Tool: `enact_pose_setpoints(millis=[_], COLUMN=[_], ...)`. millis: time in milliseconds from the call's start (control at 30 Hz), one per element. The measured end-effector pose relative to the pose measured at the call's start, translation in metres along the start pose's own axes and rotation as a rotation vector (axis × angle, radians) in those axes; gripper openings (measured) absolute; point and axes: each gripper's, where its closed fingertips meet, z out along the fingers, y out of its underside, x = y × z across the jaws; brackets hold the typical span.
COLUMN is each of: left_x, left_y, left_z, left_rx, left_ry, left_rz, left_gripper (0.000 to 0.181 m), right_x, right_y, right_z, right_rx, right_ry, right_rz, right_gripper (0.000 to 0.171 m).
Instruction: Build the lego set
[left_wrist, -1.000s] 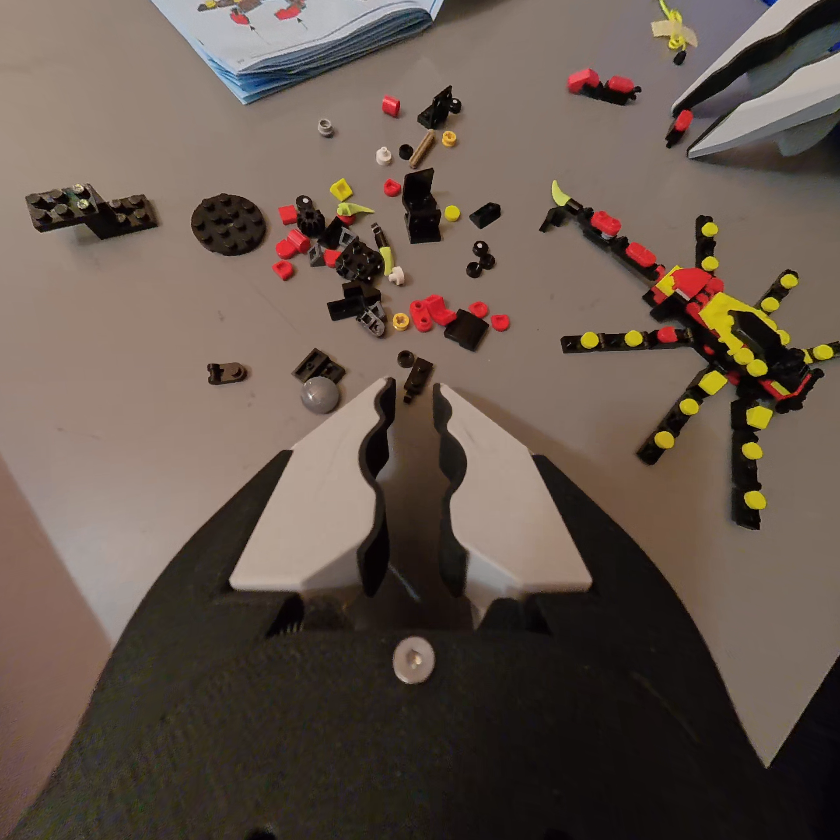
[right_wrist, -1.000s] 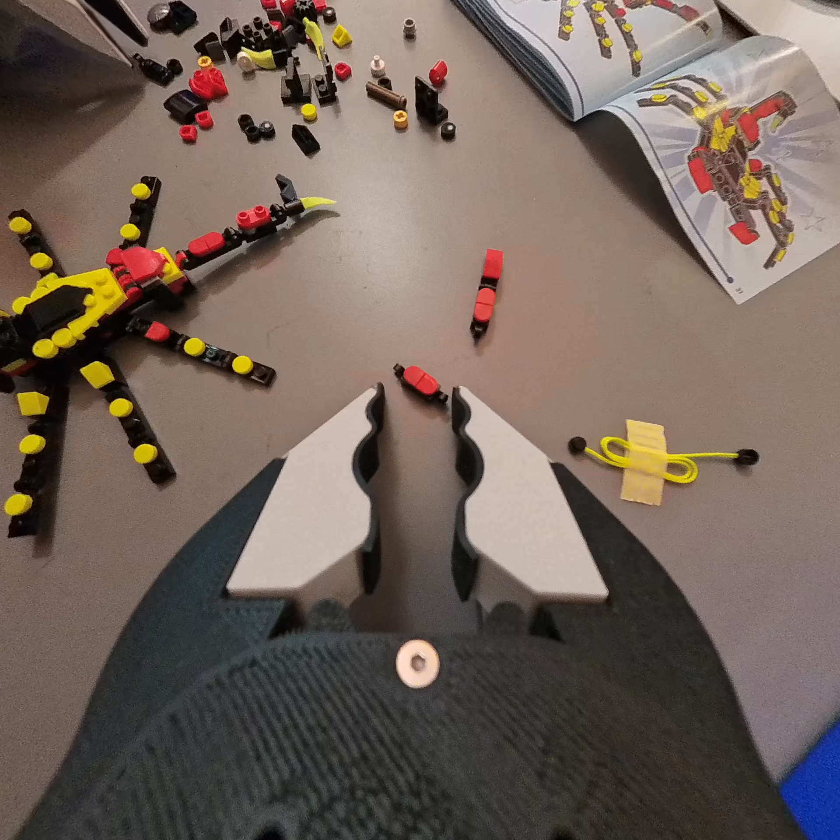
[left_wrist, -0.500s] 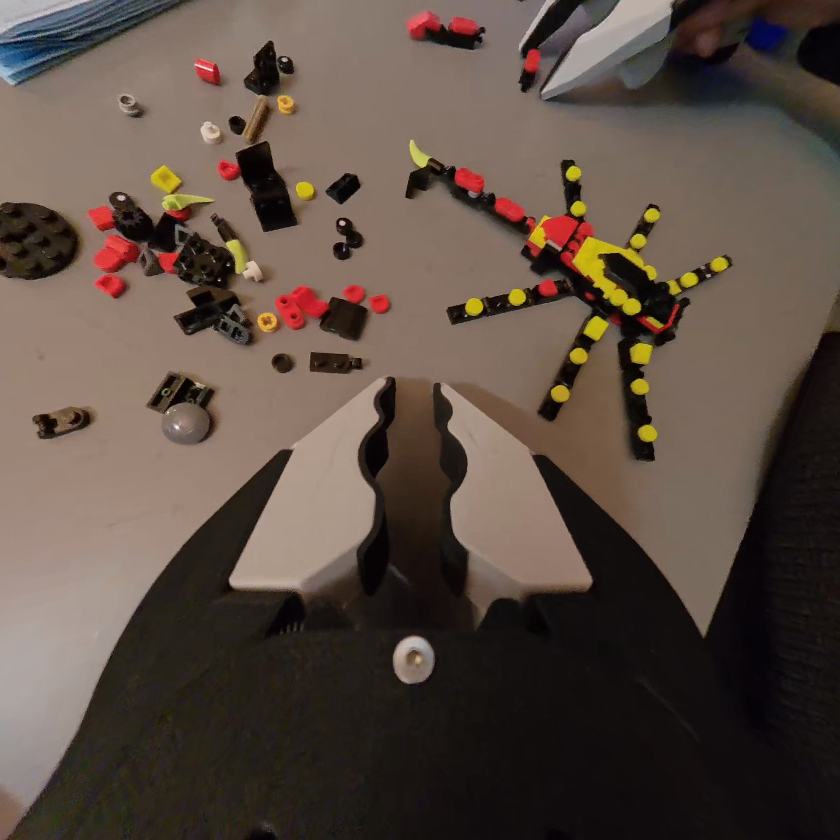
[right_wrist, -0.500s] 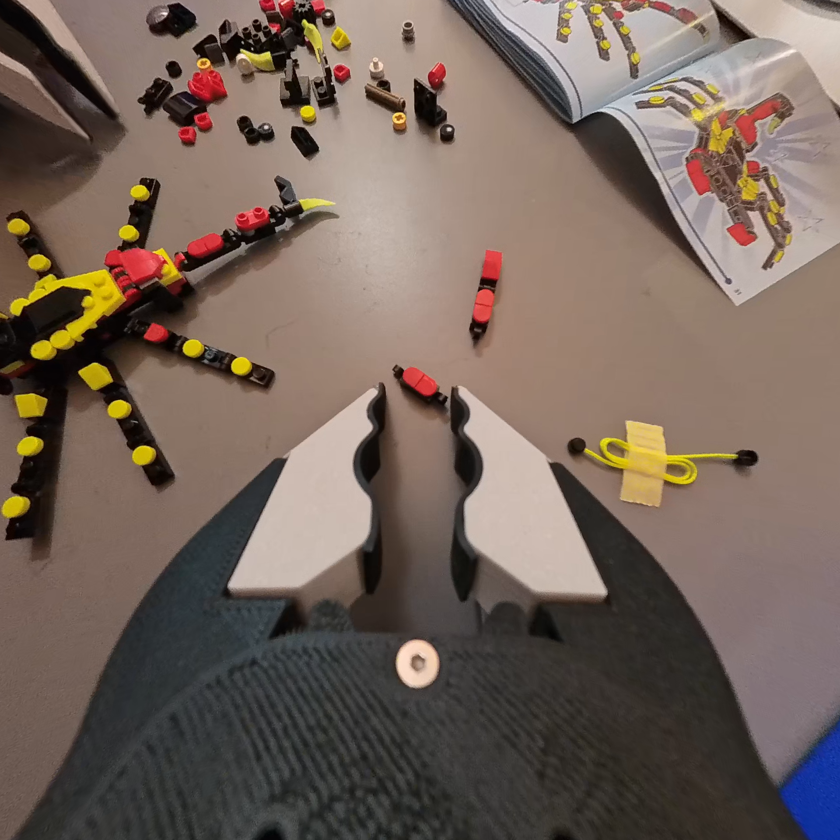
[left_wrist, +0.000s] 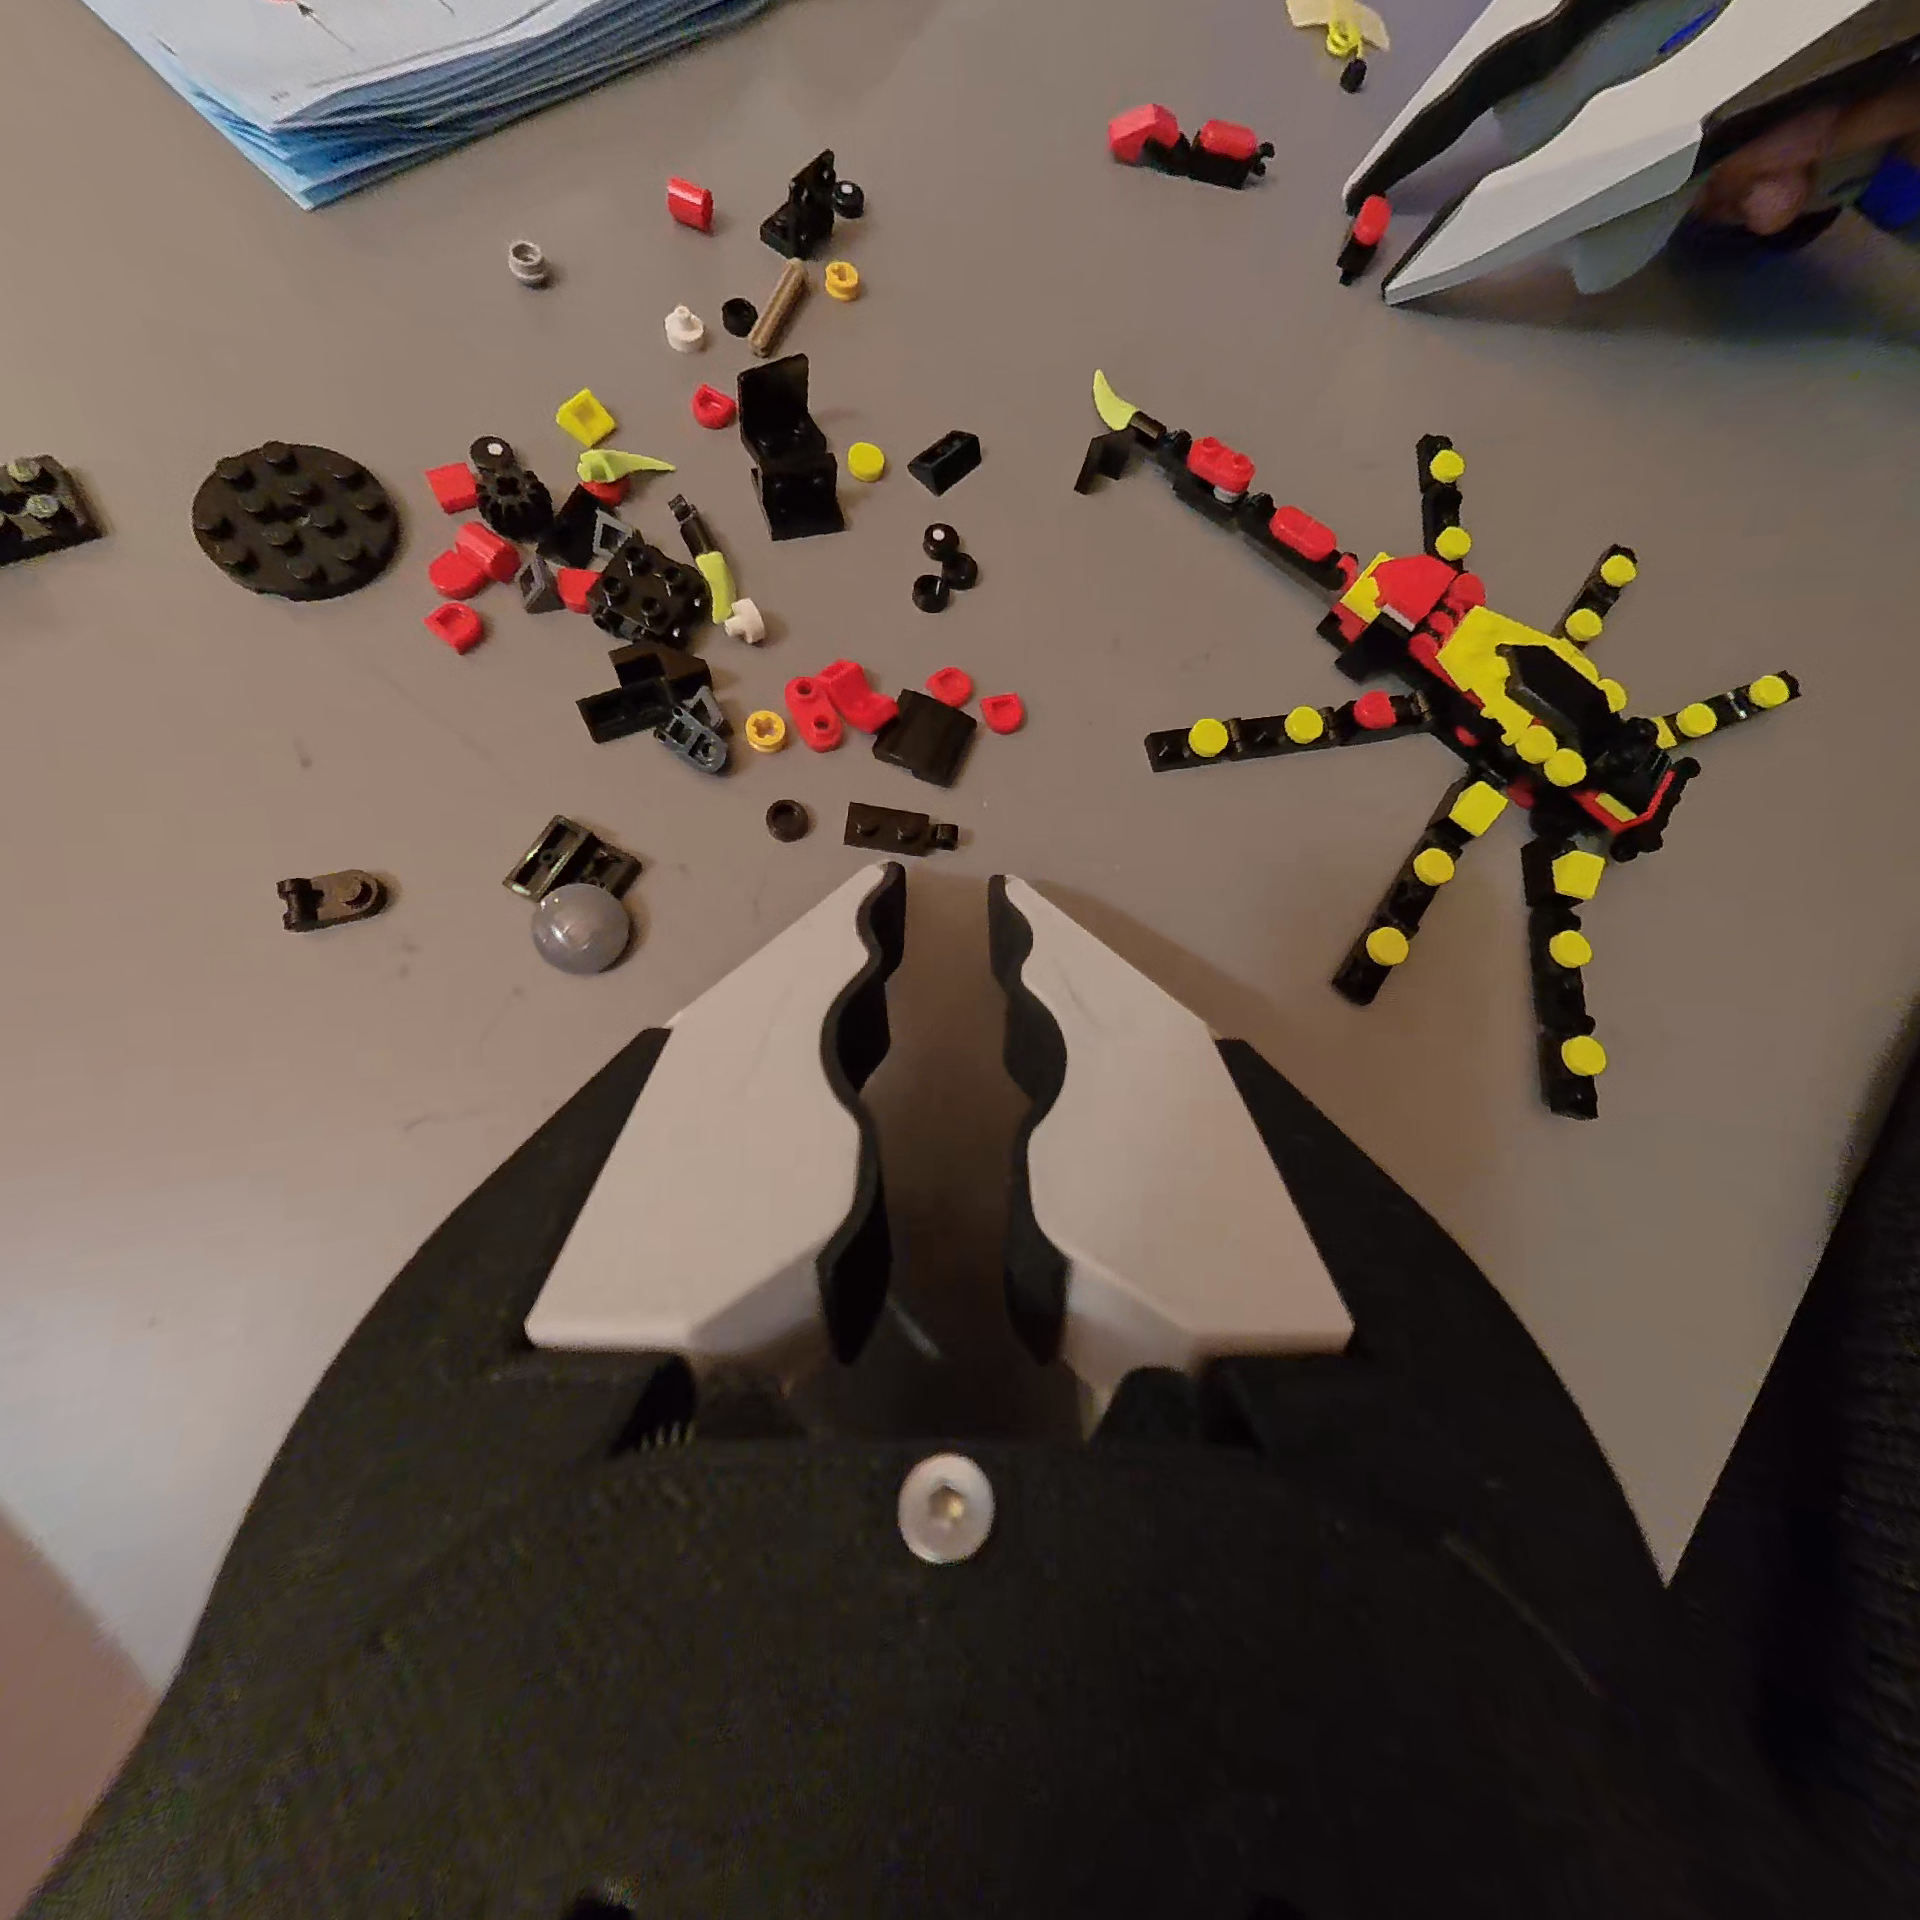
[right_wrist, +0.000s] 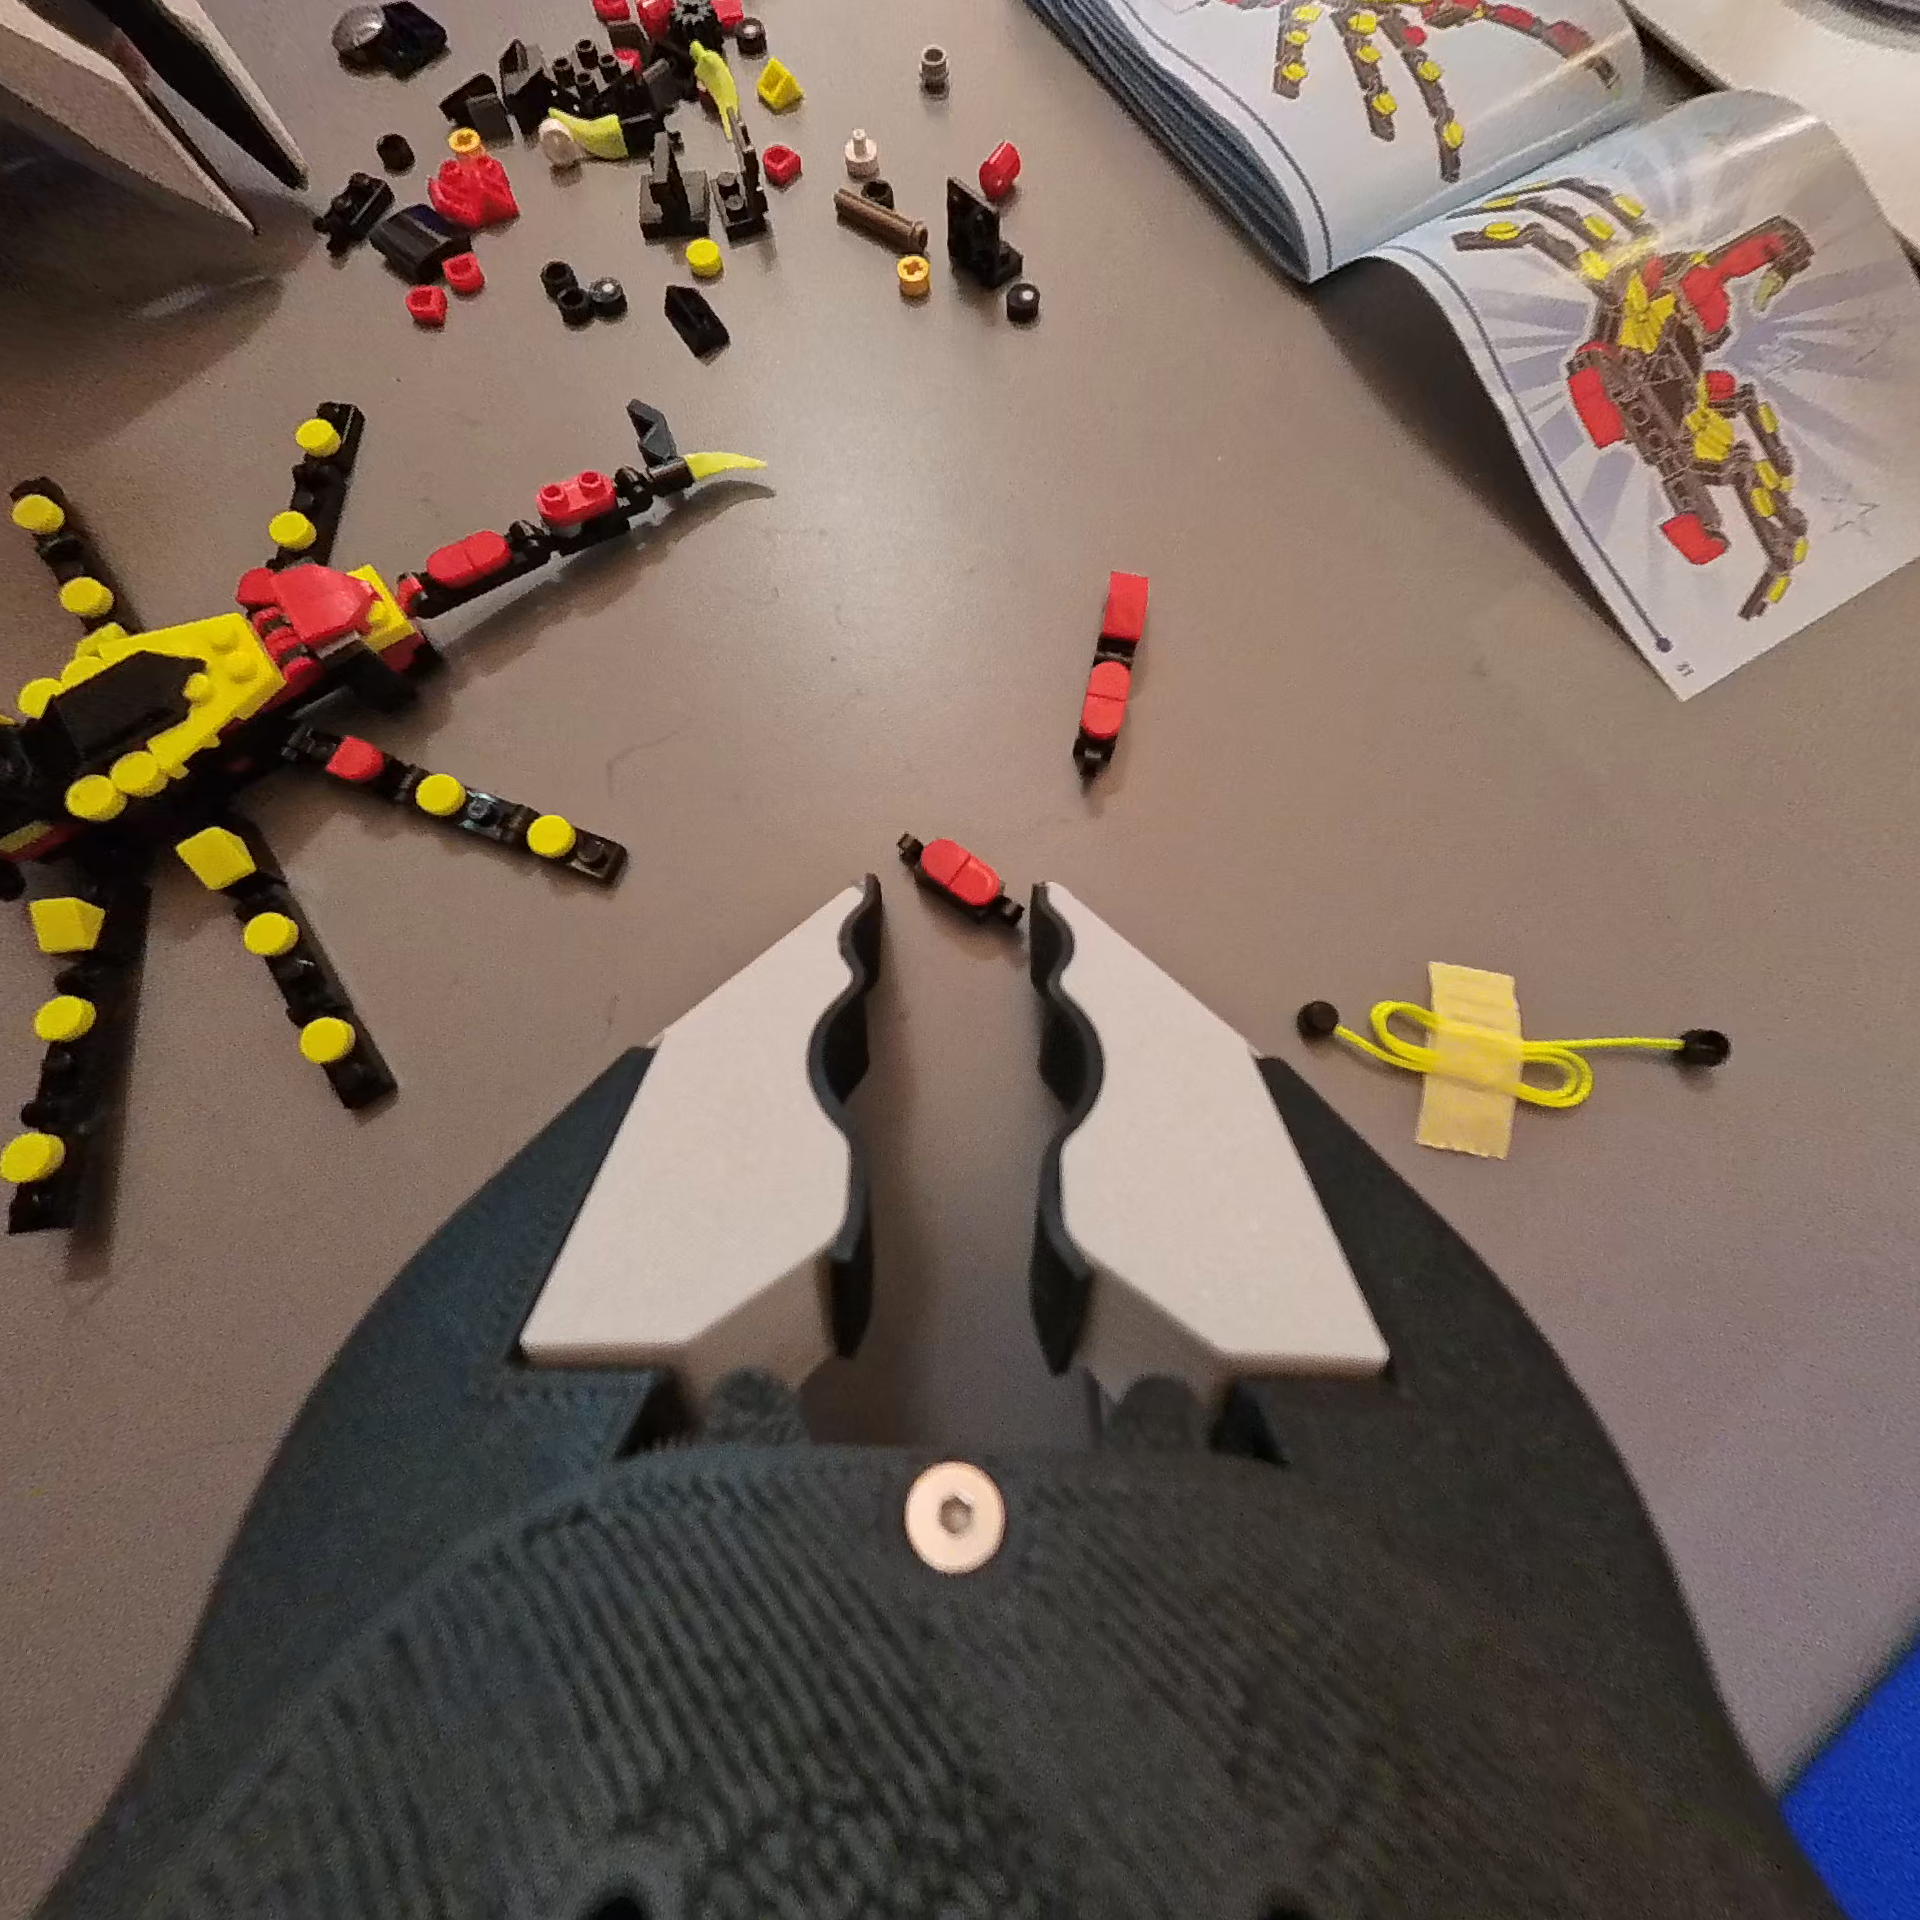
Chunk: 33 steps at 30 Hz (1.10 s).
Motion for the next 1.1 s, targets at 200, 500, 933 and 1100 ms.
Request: enact_pose_setpoints(millis=[200, 500, 933, 1100], left_x=[-0.003, -0.007, -0.024, -0.038], left_y=[-0.001, -0.002, -0.005, -0.014], left_z=[-0.001, -0.002, -0.006, -0.007], left_rx=[0.010, 0.017, 0.043, 0.083], left_ry=[-0.008, -0.021, -0.092, -0.156], left_rz=[-0.013, -0.027, -0.068, -0.088], left_gripper=[0.014, 0.014, 0.014, 0.013], right_x=[0.000, 0.000, 0.000, 0.000], right_y=[0.000, 0.000, 0.000, 0.000], right_z=[0.000, 0.000, 0.000, 0.000], right_rx=[0.001, 0.003, 0.004, 0.005], right_ry=[0.000, -0.002, -0.005, -0.004], right_rz=[0.000, -0.001, 0.000, 0.001], right_gripper=[0.027, 0.027, 0.025, 0.025])
